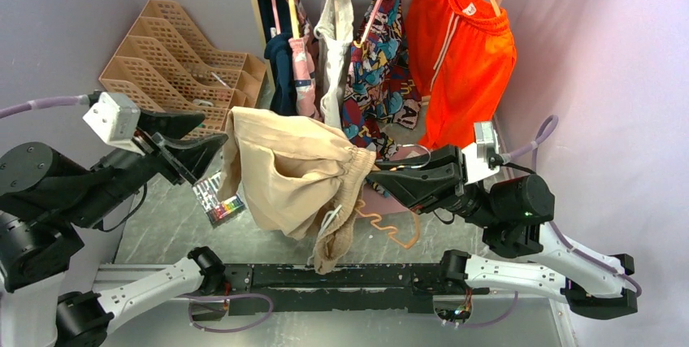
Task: Place the shorts on the hanger
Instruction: Hang the shorts on the hanger.
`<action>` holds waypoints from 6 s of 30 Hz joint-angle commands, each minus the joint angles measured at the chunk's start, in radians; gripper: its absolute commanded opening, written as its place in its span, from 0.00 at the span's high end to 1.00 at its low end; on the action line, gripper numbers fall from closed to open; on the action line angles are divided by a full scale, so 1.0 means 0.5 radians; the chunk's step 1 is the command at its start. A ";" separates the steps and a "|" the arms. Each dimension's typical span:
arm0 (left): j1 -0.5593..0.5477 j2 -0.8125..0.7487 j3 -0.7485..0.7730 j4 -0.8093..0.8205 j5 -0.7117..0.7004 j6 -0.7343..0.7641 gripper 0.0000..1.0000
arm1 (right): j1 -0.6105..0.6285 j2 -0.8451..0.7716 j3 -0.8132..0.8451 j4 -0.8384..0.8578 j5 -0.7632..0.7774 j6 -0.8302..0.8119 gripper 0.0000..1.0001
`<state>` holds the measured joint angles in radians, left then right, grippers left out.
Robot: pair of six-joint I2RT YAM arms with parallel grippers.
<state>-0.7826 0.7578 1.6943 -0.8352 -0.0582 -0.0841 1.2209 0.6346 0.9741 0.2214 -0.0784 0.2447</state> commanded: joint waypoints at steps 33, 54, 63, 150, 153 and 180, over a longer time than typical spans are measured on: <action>-0.002 0.110 0.324 0.275 0.229 -0.016 0.93 | -0.008 0.024 0.212 -0.192 -0.258 0.042 1.00; 0.000 0.063 0.149 0.100 0.104 -0.062 0.00 | -0.007 0.035 0.128 0.178 -0.344 0.169 1.00; -0.002 -0.051 0.418 0.182 -0.015 0.078 0.00 | -0.006 -0.004 0.177 -0.088 -0.109 -0.003 1.00; -0.133 0.514 -0.352 0.435 1.671 0.086 0.58 | -0.009 0.523 0.069 0.041 -0.341 -0.211 1.00; -0.136 0.524 -0.370 0.433 1.680 0.074 0.59 | -0.008 0.528 0.070 0.059 -0.348 -0.210 1.00; -0.152 0.303 -0.149 -0.189 1.268 0.208 0.13 | -0.007 0.410 -0.022 -0.051 -0.314 -0.250 1.00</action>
<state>-0.8539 0.8787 1.6424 -0.7933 0.6407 -0.0093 1.2190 0.8669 0.9463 0.1635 -0.2504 0.1444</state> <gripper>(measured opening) 0.864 0.126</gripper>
